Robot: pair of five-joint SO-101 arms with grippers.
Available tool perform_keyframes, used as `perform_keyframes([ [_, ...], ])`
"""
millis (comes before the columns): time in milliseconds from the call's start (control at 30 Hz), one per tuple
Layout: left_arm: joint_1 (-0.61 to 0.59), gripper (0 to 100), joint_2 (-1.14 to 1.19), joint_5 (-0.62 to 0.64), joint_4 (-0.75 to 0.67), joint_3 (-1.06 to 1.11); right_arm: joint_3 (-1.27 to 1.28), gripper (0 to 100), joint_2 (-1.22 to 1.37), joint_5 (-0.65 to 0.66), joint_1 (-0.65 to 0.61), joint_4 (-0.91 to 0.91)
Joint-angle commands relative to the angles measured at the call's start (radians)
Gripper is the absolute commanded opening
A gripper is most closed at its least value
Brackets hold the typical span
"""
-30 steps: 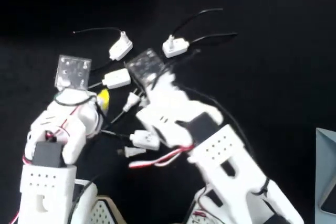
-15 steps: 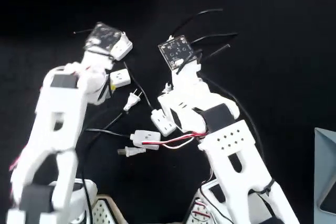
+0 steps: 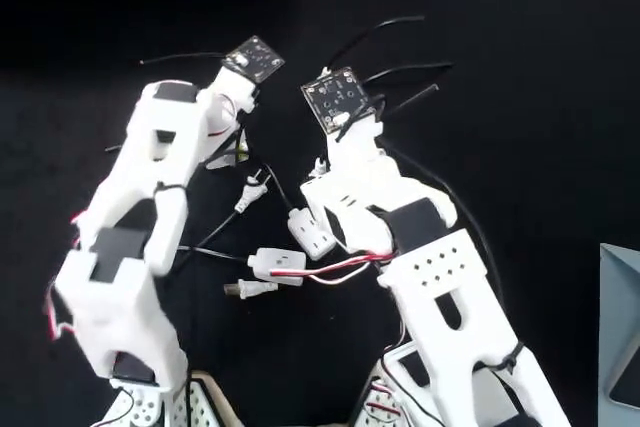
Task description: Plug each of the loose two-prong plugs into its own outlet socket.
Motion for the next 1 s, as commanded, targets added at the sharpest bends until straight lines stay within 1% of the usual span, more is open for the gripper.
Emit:
perform_keyframes([
  [0,0.005,22,0.083,-0.008,-0.014,-0.136,-0.007,1.2,-0.018,0.003,0.009,-0.017],
  [167,-0.021,21,0.219,-0.009,-0.008,-0.245,-0.005,1.2,-0.016,0.003,0.009,-0.017],
  [333,-0.074,21,0.278,-0.005,-0.008,-0.315,-0.005,1.2,-0.016,0.003,0.009,-0.017],
  [400,-0.084,17,0.281,-0.005,-0.006,-0.318,-0.005,1.2,-0.016,0.003,0.009,-0.017],
  [500,-0.081,6,0.281,-0.005,0.006,-0.326,-0.005,1.2,-0.016,0.003,0.009,-0.017],
  [533,-0.076,3,0.278,-0.005,0.028,-0.331,-0.005,1.2,-0.016,0.003,0.009,-0.017],
  [567,-0.073,3,0.27,-0.005,0.06,-0.34,-0.005,1.2,-0.016,0.003,0.009,-0.017],
  [800,-0.033,4,0.149,-0.002,0.322,-0.331,-0.005,1.2,-0.016,0.003,0.009,-0.017],
  [867,-0.031,4,0.107,0.023,0.358,-0.295,-0.005,1.2,-0.016,0.003,0.009,-0.017],
  [967,-0.031,4,0.035,0.049,0.354,-0.191,-0.005,1.2,-0.016,0.003,0.009,-0.017],
])
